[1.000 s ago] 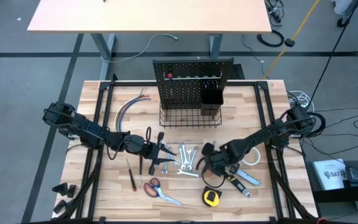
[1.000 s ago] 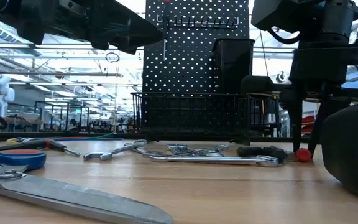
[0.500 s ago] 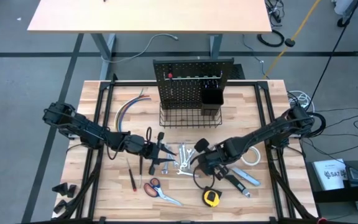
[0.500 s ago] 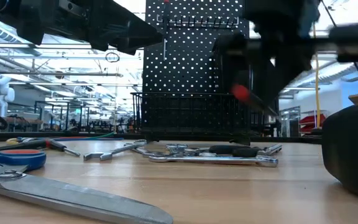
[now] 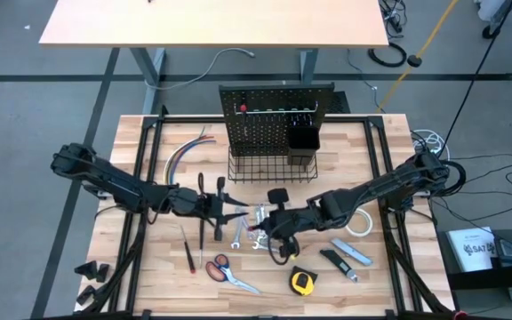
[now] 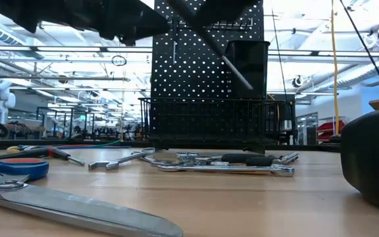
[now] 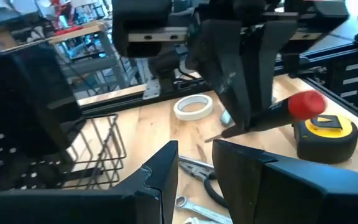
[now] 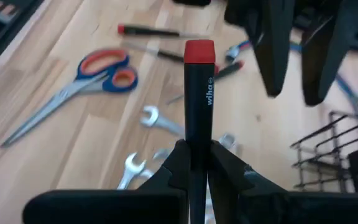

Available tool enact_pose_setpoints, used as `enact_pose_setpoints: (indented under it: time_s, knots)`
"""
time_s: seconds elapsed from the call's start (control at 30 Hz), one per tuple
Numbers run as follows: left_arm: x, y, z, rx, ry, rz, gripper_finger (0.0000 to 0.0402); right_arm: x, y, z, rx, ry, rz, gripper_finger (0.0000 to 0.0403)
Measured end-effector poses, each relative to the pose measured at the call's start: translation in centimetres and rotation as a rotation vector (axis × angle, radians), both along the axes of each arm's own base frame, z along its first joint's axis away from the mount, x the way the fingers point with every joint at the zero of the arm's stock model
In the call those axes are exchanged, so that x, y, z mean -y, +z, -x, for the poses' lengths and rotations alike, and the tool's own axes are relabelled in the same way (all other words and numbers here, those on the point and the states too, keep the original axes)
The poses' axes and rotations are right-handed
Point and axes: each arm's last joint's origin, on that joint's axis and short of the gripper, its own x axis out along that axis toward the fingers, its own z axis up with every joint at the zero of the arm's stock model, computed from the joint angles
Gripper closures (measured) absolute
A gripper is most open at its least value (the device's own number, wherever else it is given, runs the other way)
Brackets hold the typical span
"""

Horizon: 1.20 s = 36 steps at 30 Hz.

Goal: Hang tools onto peg board
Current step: Hang the nut driver on the pegboard

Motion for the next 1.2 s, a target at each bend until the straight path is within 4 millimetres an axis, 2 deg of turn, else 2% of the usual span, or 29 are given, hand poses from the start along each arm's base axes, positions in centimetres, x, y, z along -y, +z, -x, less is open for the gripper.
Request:
enact_pose_setpoints:
  time_s: [0.17,0.27,0.5,0.7,0.93,1.2]
  knots:
    - [-0.6,1.1,2.0,0.018,0.032,-0.003,0.0295,0.0,1.2,-0.6,0.126,-0.019,-0.028,0.0381]
    - [-1.0,2.0,3.3,0.072,0.047,-0.001,0.0295,0.5,2.1,-0.9,0.219,-0.099,-0.019,0.0381]
    - [-1.9,5.2,5.5,0.233,0.116,-0.065,0.0295,3.6,5.7,-0.6,0.479,-0.462,0.016,0.0381]
    - [-2.8,7.4,7.5,0.342,0.264,-0.115,0.0295,6.2,9.0,-1.1,0.766,-0.571,-0.051,0.0381]
    - [-2.9,7.2,7.8,0.301,0.257,-0.102,0.0295,9.4,9.2,-1.2,0.808,-0.757,-0.017,0.0381]
    - [-3.1,7.1,7.8,0.288,0.319,-0.102,0.0295,12.2,9.5,-1.2,0.862,-0.848,-0.062,0.0381]
